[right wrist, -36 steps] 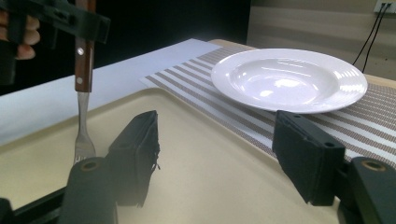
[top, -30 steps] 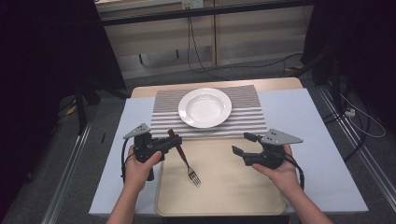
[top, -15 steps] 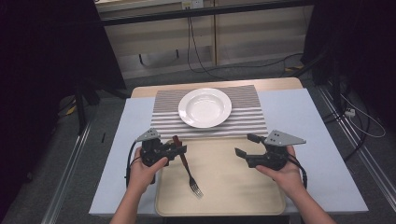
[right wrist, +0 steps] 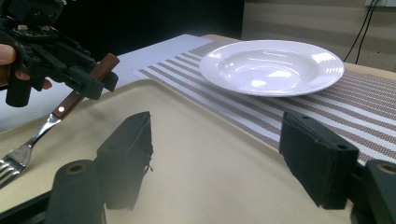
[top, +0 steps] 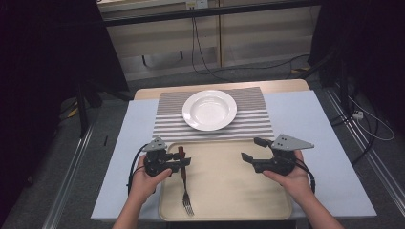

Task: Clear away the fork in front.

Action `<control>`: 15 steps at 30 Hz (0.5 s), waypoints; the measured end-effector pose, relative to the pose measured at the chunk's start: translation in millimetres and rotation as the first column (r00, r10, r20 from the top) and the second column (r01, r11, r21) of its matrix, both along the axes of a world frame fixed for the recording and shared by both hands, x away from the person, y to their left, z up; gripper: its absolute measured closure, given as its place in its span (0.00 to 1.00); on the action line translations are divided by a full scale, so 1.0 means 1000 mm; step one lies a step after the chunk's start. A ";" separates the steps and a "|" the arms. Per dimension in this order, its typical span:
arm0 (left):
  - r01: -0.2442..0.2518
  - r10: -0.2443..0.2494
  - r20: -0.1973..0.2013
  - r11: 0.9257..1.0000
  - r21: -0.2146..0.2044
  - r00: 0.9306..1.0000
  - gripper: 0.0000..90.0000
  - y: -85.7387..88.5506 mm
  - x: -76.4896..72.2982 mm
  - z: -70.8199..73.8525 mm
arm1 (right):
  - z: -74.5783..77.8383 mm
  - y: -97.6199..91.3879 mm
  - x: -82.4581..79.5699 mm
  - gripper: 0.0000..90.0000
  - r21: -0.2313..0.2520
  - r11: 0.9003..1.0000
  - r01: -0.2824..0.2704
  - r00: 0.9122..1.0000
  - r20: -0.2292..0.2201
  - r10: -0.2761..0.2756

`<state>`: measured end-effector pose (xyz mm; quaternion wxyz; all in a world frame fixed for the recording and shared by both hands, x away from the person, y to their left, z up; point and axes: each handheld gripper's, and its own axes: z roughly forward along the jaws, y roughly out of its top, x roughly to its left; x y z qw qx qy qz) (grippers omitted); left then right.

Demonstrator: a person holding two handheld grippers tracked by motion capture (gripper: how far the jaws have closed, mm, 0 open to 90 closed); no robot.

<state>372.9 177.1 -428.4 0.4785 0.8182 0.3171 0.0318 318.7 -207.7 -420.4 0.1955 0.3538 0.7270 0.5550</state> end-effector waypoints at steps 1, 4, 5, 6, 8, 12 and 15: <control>0.001 -0.001 -0.001 1.000 -0.004 1.000 0.67 0.001 0.000 -0.001 | 0.000 0.000 0.000 0.29 -0.001 1.000 0.000 1.000 -0.001 0.000; -0.004 0.004 0.000 1.000 -0.001 1.000 0.66 0.004 -0.001 -0.003 | 0.000 -0.001 0.000 0.28 0.002 1.000 0.003 1.000 0.001 -0.003; -0.005 0.005 -0.004 1.000 0.000 1.000 0.66 0.005 -0.002 -0.003 | 0.000 -0.002 0.000 0.28 0.001 1.000 0.002 1.000 0.004 -0.002; -0.004 0.003 0.001 1.000 0.005 1.000 0.66 0.006 -0.002 -0.003 | 0.000 -0.002 0.000 0.28 -0.004 1.000 0.001 1.000 0.005 -0.001; -0.006 0.006 0.005 1.000 0.006 1.000 0.65 0.006 -0.003 -0.004 | 0.000 -0.004 -0.001 0.28 -0.017 1.000 0.002 1.000 0.002 -0.002; -0.001 0.001 0.007 1.000 0.015 1.000 0.64 0.006 -0.003 -0.005 | -0.002 -0.009 -0.003 0.28 -0.019 1.000 0.014 1.000 -0.002 -0.014; 0.001 -0.001 0.003 1.000 0.025 1.000 0.63 0.005 -0.002 -0.008 | -0.002 -0.011 -0.005 0.28 -0.016 1.000 0.018 1.000 -0.002 -0.018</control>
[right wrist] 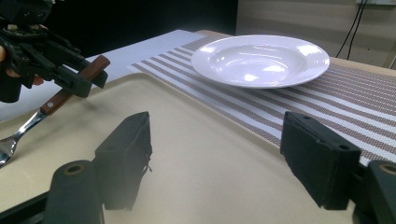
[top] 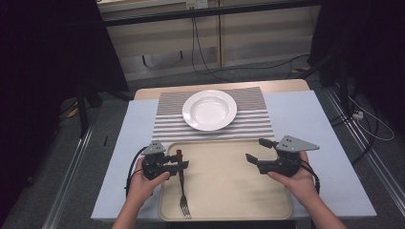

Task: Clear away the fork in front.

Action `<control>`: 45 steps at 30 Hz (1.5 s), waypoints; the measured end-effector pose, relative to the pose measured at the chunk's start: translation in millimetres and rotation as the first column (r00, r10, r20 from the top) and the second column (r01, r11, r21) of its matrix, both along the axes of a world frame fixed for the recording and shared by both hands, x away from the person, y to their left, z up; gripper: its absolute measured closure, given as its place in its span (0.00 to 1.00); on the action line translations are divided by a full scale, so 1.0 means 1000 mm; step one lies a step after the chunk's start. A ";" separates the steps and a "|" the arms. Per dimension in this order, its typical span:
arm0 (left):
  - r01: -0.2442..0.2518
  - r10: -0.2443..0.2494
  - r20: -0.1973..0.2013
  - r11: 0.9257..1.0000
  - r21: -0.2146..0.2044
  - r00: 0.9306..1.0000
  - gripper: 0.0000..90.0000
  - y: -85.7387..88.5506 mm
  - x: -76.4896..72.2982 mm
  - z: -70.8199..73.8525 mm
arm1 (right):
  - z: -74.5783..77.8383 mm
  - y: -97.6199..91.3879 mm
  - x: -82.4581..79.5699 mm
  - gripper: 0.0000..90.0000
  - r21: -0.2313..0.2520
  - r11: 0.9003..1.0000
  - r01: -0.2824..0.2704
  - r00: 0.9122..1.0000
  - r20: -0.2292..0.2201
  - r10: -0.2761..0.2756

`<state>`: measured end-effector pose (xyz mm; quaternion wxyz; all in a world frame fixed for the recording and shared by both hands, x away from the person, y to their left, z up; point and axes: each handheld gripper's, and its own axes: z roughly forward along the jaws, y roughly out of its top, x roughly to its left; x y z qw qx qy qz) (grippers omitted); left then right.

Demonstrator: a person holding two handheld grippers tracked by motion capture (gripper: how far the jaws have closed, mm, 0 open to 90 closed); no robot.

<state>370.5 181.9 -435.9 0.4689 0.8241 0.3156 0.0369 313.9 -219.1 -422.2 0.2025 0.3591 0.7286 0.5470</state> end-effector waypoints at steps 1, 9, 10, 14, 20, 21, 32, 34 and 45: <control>0.001 -0.001 -0.003 1.000 0.001 1.000 0.63 0.000 0.000 -0.001 | 0.000 0.000 0.000 0.28 0.000 1.000 0.001 1.000 0.000 -0.001; 0.005 -0.005 -0.004 1.000 0.014 1.000 0.63 0.001 0.002 -0.003 | -0.002 0.000 -0.001 0.28 0.000 1.000 -0.005 1.000 -0.004 0.005; 0.002 -0.002 -0.003 1.000 0.014 1.000 0.63 0.002 0.002 -0.003 | -0.002 0.000 -0.001 0.28 0.003 1.000 -0.006 1.000 -0.005 0.006; -0.009 0.009 -0.004 1.000 0.015 1.000 0.62 0.005 0.004 -0.004 | -0.003 -0.001 0.000 0.28 0.005 1.000 0.000 1.000 -0.006 0.000; -0.015 0.015 -0.002 1.000 0.013 1.000 0.61 0.007 0.007 -0.006 | -0.002 -0.002 -0.001 0.28 0.010 1.000 0.004 1.000 -0.003 -0.004; -0.016 0.016 -0.001 1.000 0.014 1.000 0.61 0.007 0.007 -0.006 | -0.002 -0.002 -0.001 0.28 0.009 1.000 0.005 1.000 -0.002 -0.005; -0.033 0.033 0.000 0.999 0.024 0.999 0.61 0.011 0.013 -0.010 | -0.003 -0.004 0.000 0.28 0.014 1.000 0.005 1.000 -0.004 -0.004; -0.037 0.037 0.003 0.999 0.028 0.999 0.61 0.011 0.013 -0.010 | -0.004 -0.004 0.000 0.28 0.016 1.000 0.002 1.000 -0.008 -0.002; -0.059 0.058 0.029 0.996 0.068 0.998 0.56 0.013 0.012 -0.012 | -0.005 -0.004 -0.001 0.27 0.018 1.000 0.000 1.000 -0.016 0.000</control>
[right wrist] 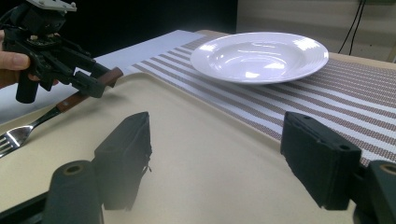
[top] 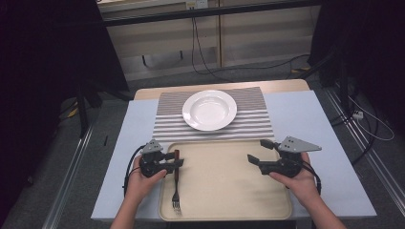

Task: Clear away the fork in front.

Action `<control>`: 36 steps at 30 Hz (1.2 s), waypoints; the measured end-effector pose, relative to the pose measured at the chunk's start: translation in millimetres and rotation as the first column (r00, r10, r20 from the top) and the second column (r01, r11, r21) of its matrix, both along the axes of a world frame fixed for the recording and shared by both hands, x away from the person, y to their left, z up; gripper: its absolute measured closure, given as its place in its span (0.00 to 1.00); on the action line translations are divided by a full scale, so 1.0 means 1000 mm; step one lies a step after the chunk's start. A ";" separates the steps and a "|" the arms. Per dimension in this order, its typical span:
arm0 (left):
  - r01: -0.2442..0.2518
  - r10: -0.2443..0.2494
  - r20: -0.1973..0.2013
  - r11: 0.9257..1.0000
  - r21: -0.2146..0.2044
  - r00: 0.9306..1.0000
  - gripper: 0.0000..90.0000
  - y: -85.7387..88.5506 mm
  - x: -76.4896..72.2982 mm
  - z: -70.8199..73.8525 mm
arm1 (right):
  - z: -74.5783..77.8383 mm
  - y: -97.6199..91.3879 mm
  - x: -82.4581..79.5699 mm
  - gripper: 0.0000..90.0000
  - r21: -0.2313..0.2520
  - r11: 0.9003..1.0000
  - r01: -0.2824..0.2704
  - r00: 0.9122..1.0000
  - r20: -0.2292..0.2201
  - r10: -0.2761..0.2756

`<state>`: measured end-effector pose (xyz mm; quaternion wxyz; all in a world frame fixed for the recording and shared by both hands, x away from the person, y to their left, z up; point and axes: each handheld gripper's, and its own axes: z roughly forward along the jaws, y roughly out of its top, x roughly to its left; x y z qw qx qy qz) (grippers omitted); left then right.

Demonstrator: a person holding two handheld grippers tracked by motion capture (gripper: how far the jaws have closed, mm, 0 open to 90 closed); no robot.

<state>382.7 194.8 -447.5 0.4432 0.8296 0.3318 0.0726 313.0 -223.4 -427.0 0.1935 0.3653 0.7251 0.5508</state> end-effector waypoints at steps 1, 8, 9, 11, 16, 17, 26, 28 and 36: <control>0.002 -0.002 0.003 1.000 -0.002 1.000 0.58 0.001 0.000 0.000 | 0.000 0.000 0.000 0.27 0.000 1.000 -0.001 1.000 0.001 0.001; -0.008 0.008 0.008 1.000 -0.009 1.000 0.58 0.002 -0.001 0.001 | 0.000 0.001 -0.001 0.27 -0.003 1.000 0.001 1.000 0.004 -0.001; -0.009 0.009 0.009 1.000 -0.011 1.000 0.57 0.003 -0.001 0.002 | 0.000 0.001 -0.001 0.27 -0.001 1.000 0.000 1.000 0.003 0.000; -0.015 0.015 0.010 1.000 -0.024 1.000 0.56 0.004 -0.002 0.003 | 0.000 0.000 -0.001 0.27 -0.002 1.000 0.001 1.000 0.003 -0.001; -0.024 0.025 0.017 0.998 -0.057 1.000 0.52 0.006 -0.005 0.007 | -0.001 -0.001 0.000 0.27 0.002 1.000 0.005 1.000 0.002 -0.005; -0.027 0.028 0.017 0.998 -0.065 0.999 0.50 0.007 -0.005 0.008 | -0.001 -0.001 0.001 0.27 0.001 1.000 0.005 1.000 0.000 -0.005; -0.025 0.028 0.027 0.995 -0.094 0.999 0.38 0.012 -0.011 0.015 | -0.002 -0.001 0.003 0.27 -0.007 1.000 0.010 1.000 0.000 -0.010; -0.024 0.027 0.037 0.995 -0.095 0.999 0.35 0.014 -0.014 0.016 | -0.002 0.001 0.003 0.27 -0.006 1.000 0.007 1.000 -0.001 -0.007; -0.042 0.048 0.053 0.993 -0.112 0.997 0.31 0.026 -0.024 0.025 | 0.003 0.000 -0.002 0.27 -0.016 1.000 0.000 1.000 0.008 0.000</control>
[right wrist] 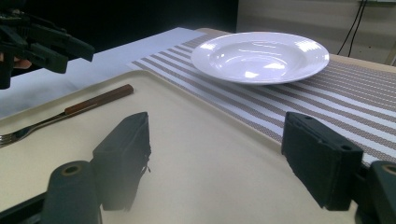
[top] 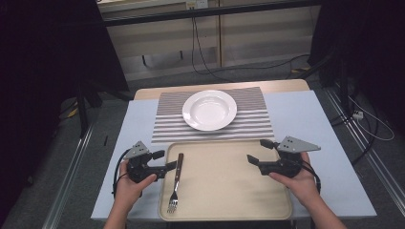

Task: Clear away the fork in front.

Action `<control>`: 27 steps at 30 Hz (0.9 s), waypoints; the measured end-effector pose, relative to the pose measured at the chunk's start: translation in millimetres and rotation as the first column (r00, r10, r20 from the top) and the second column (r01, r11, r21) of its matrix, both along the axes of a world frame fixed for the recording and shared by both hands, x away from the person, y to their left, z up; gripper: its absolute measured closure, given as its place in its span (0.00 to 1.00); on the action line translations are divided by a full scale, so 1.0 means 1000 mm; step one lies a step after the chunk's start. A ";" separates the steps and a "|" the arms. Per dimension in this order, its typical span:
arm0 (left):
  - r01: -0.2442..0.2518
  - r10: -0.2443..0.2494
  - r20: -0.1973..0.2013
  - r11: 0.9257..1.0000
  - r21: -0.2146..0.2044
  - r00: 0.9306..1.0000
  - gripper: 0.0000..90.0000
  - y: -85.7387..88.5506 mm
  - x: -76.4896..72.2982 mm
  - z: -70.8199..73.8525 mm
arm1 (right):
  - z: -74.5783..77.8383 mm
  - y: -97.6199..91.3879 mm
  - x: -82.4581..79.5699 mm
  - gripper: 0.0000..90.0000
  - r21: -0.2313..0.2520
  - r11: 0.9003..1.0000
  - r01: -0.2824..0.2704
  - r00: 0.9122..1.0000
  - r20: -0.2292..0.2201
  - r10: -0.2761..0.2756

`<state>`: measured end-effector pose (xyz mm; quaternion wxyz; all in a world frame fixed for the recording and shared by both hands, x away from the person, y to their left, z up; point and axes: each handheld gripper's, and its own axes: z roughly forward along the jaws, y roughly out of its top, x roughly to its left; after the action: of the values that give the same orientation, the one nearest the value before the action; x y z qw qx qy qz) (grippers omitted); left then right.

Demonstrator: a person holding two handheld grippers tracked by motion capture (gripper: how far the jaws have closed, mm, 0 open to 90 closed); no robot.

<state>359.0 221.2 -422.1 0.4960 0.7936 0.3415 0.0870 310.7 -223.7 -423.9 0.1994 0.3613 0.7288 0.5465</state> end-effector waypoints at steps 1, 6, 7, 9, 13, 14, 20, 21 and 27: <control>-0.007 0.007 0.003 1.000 -0.012 1.000 0.30 0.001 -0.001 0.001 | 0.000 -0.002 -0.002 0.27 0.000 1.000 0.000 1.000 -0.004 0.000; -0.011 0.011 0.004 1.000 -0.022 1.000 0.28 0.004 -0.002 0.003 | -0.002 -0.014 -0.012 0.27 -0.027 0.999 0.018 1.000 -0.014 -0.018; -0.009 0.009 0.005 1.000 -0.016 1.000 0.27 0.005 -0.003 0.003 | -0.003 -0.017 -0.013 0.27 -0.025 0.999 0.023 1.000 -0.014 -0.023; -0.008 0.008 0.005 1.000 -0.017 1.000 0.26 0.005 -0.004 0.004 | -0.003 -0.020 -0.016 0.27 -0.024 0.999 0.028 0.999 -0.018 -0.029; -0.013 0.013 0.014 1.000 -0.026 1.000 0.26 0.009 -0.008 0.005 | -0.003 -0.026 -0.021 0.26 -0.026 0.999 0.038 0.999 -0.020 -0.039; -0.013 0.014 0.011 0.999 -0.031 1.000 0.26 0.010 -0.008 0.005 | -0.004 -0.028 -0.022 0.26 -0.018 0.999 0.040 0.999 -0.020 -0.041; -0.006 0.006 0.012 1.000 -0.026 1.000 0.24 0.020 -0.014 0.004 | -0.005 -0.033 -0.028 0.26 -0.022 0.999 0.046 0.999 -0.026 -0.046; -0.007 0.008 0.011 1.000 -0.030 1.000 0.24 0.021 -0.016 0.004 | -0.005 -0.033 -0.028 0.26 -0.021 0.999 0.046 0.999 -0.026 -0.046; -0.013 0.013 0.014 0.999 -0.033 1.000 0.23 0.026 -0.020 0.004 | -0.004 -0.035 -0.029 0.26 -0.018 0.999 0.052 0.998 -0.020 -0.052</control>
<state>338.7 247.0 -418.5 0.5109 0.7824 0.3447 0.0900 281.6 -259.1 -427.9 0.2092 0.3839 0.7258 0.5311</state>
